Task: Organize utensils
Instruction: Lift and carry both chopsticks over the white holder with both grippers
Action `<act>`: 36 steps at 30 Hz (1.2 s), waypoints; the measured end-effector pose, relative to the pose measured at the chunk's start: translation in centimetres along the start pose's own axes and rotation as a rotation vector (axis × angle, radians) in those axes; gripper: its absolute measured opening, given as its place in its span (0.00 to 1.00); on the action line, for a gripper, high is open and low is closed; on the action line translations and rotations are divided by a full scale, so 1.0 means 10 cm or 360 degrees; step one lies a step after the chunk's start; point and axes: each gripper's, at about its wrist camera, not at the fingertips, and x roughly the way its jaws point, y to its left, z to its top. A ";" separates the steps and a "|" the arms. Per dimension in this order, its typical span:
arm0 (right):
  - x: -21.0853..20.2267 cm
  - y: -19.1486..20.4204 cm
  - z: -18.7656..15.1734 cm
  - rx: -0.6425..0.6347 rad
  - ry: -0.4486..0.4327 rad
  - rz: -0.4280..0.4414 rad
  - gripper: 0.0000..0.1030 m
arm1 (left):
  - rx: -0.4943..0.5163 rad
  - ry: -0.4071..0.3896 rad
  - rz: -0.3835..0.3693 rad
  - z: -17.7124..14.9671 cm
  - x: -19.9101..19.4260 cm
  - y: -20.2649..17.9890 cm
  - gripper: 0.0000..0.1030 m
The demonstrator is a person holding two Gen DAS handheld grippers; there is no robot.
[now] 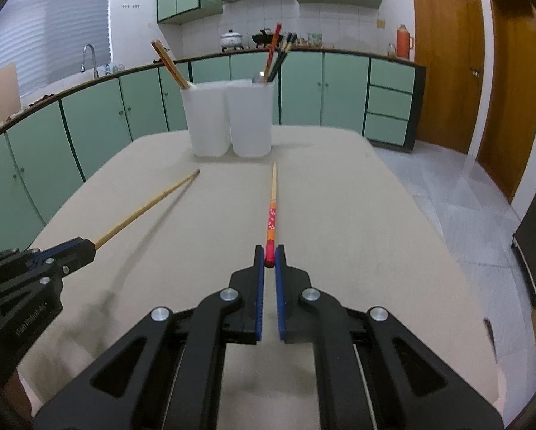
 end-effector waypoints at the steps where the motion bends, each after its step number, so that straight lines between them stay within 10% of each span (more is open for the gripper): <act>1: -0.03 -0.01 0.04 -0.0008 -0.0020 0.0000 0.05 | -0.0007 -0.0016 0.0000 0.04 -0.03 0.02 0.06; 15: -0.43 -0.10 0.78 -0.0085 -0.0227 0.0116 0.05 | 0.0004 -0.0289 -0.0034 0.67 -0.44 0.12 0.06; 36: -0.48 -0.06 1.68 -0.0135 -0.0102 0.0407 0.05 | 0.0008 -0.0420 -0.0158 1.20 -0.61 0.23 0.06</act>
